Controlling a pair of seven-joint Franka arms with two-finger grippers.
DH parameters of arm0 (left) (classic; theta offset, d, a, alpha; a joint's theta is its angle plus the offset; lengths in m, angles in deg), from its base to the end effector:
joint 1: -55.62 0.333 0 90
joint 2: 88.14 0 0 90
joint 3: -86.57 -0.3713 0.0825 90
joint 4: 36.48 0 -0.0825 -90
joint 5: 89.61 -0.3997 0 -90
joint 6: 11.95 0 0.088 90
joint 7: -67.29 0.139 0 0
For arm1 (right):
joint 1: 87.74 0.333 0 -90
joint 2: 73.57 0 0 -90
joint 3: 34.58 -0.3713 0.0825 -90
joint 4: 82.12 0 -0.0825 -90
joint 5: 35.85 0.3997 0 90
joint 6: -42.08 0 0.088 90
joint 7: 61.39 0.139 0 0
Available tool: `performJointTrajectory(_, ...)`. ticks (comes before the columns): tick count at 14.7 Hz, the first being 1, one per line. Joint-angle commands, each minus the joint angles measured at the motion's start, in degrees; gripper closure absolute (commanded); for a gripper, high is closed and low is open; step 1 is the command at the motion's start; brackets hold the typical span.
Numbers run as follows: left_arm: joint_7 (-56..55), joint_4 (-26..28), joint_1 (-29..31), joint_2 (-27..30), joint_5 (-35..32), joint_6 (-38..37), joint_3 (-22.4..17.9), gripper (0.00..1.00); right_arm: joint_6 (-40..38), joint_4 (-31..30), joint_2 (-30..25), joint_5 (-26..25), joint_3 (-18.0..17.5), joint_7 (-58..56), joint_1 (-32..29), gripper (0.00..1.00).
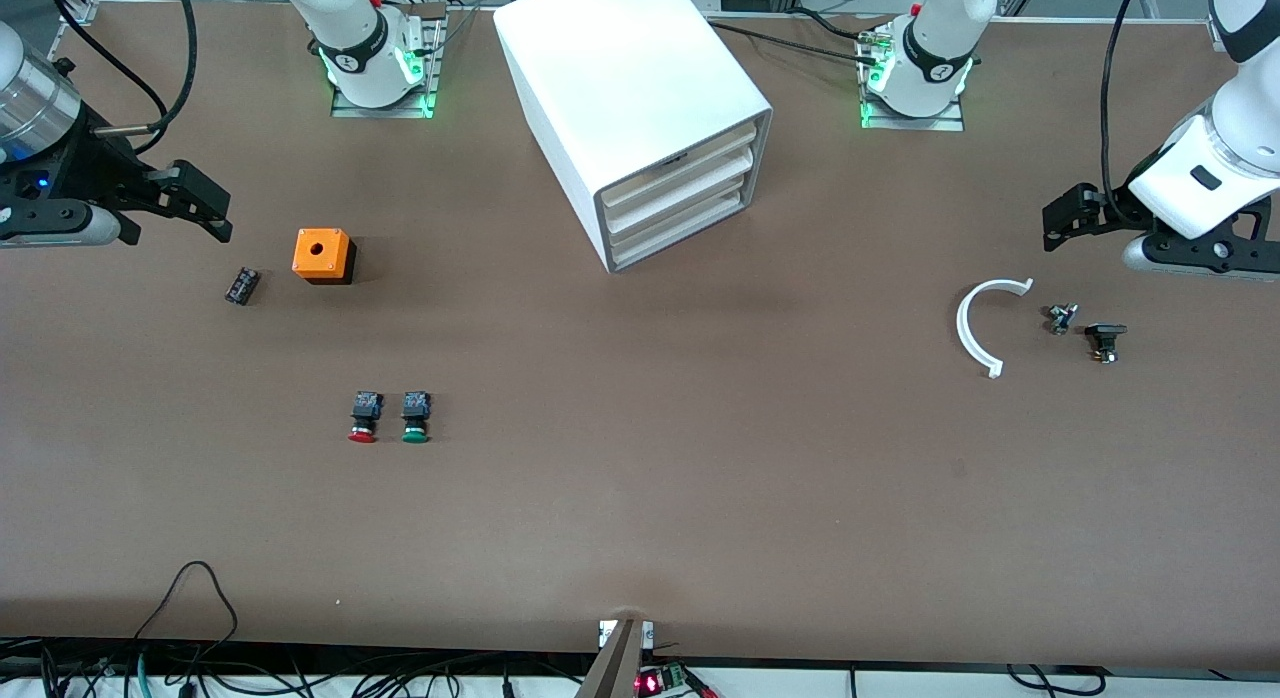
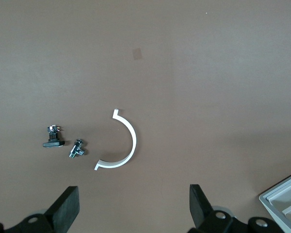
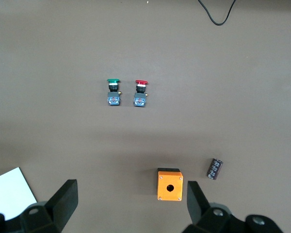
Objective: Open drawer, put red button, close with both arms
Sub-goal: 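Move the right gripper toward the red button while the left gripper reaches the cabinet, then lower the right gripper over the red button while the left gripper grips the drawer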
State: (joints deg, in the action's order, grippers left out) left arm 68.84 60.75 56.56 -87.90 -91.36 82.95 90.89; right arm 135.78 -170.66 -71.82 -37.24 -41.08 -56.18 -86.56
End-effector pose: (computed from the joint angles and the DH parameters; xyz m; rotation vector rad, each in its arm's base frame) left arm 0.5698 -0.0297 0.5958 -3.1067 0.1387 0.0560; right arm 0.5853 0.0745 0.6487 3.1254 0.0685 0.0964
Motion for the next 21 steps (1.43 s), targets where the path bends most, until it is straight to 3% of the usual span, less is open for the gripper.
performJointTrajectory(1,-0.1,-1.2,-0.4,-0.2,1.1,-1.4,-0.4,0.0,-1.0,0.6,0.7,0.1,-0.5,-0.3,-0.5,0.0)
performJointTrajectory(6,0.5,-1.2,-0.9,-0.2,2.7,-7.2,0.0,0.0,-0.3,-1.3,4.7,-0.1,-0.5,-0.5,-0.4,0.0)
performJointTrajectory(12,4.6,-0.3,-1.3,-3.5,15.3,-20.2,1.3,0.0,5.4,-2.6,14.1,-0.2,-0.5,-1.1,-0.5,0.0)
performJointTrajectory(16,10.2,0.7,-0.8,-7.6,28.1,-19.5,1.3,0.01,20.5,-11.5,15.9,-0.3,-0.4,-1.1,-0.5,0.0)
performJointTrajectory(21,23.4,11.4,-1.2,-7.9,42.3,-7.9,1.4,0.01,35.6,-17.2,21.2,-0.3,-0.3,-1.1,-0.6,0.0)
